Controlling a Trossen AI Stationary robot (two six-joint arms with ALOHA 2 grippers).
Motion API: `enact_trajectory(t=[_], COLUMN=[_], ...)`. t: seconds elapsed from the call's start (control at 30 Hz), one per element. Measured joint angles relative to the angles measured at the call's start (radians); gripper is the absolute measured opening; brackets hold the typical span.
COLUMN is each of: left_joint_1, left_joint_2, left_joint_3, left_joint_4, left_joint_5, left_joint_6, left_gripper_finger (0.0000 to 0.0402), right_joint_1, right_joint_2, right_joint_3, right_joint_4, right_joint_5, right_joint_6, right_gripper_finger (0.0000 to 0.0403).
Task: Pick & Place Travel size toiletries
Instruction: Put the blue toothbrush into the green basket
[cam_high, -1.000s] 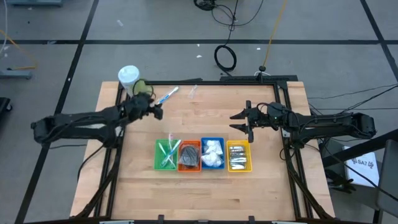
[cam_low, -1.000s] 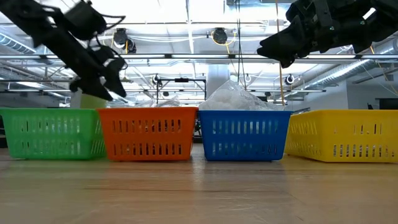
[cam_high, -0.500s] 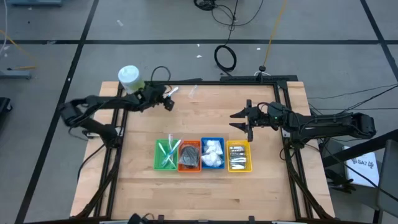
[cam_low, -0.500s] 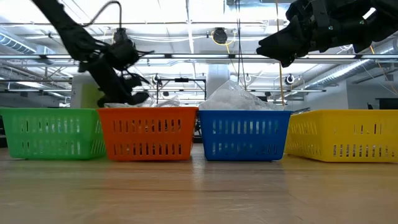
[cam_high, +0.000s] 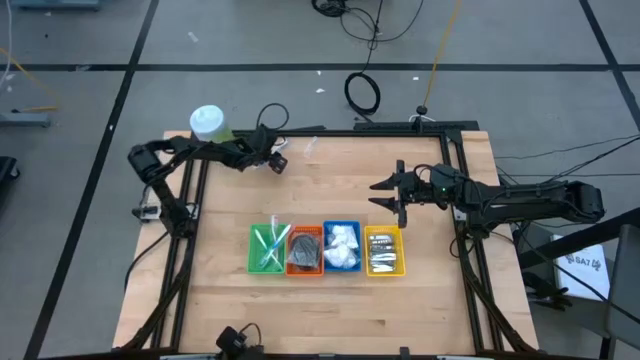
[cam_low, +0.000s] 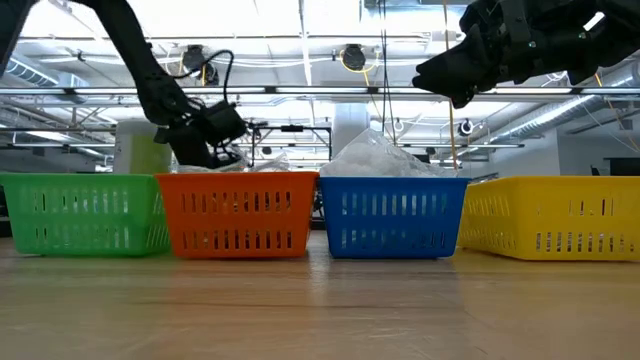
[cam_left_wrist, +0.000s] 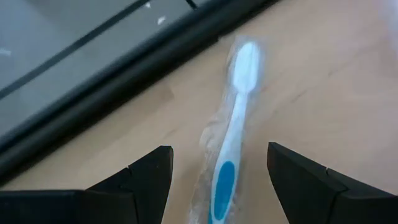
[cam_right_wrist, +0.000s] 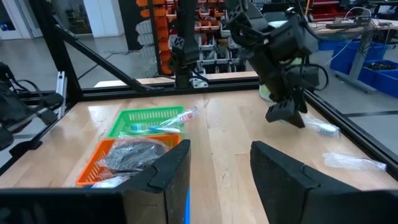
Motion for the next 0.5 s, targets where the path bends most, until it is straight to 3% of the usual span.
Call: enact_trajectory(t=[0.23, 0.33, 0.5], left_joint_1=[0.017, 0.019, 0.02], left_joint_2=[0.041, 0.03, 0.011], left_joint_3=[0.009, 0.008, 0.007], left_joint_4=[0.0, -0.02, -0.06], left_joint_5=[0.013, 0.064, 0.132], left_joint_6=[0.02, 0.027, 0.002], left_gripper_finger=[0.0253, 0.025, 0.02], right_joint_1=[0.0, 0.0, 0.0], right_joint_2=[0.0, 0.0, 0.0], right_joint_3=[0.0, 0.0, 0.0], right_joint_4=[-0.001, -0.002, -0.001], right_joint_5=[0.0, 0.0, 0.0], right_joint_6=[0.0, 0.0, 0.0], right_gripper_finger=[0.0155, 0.0155, 0.0155])
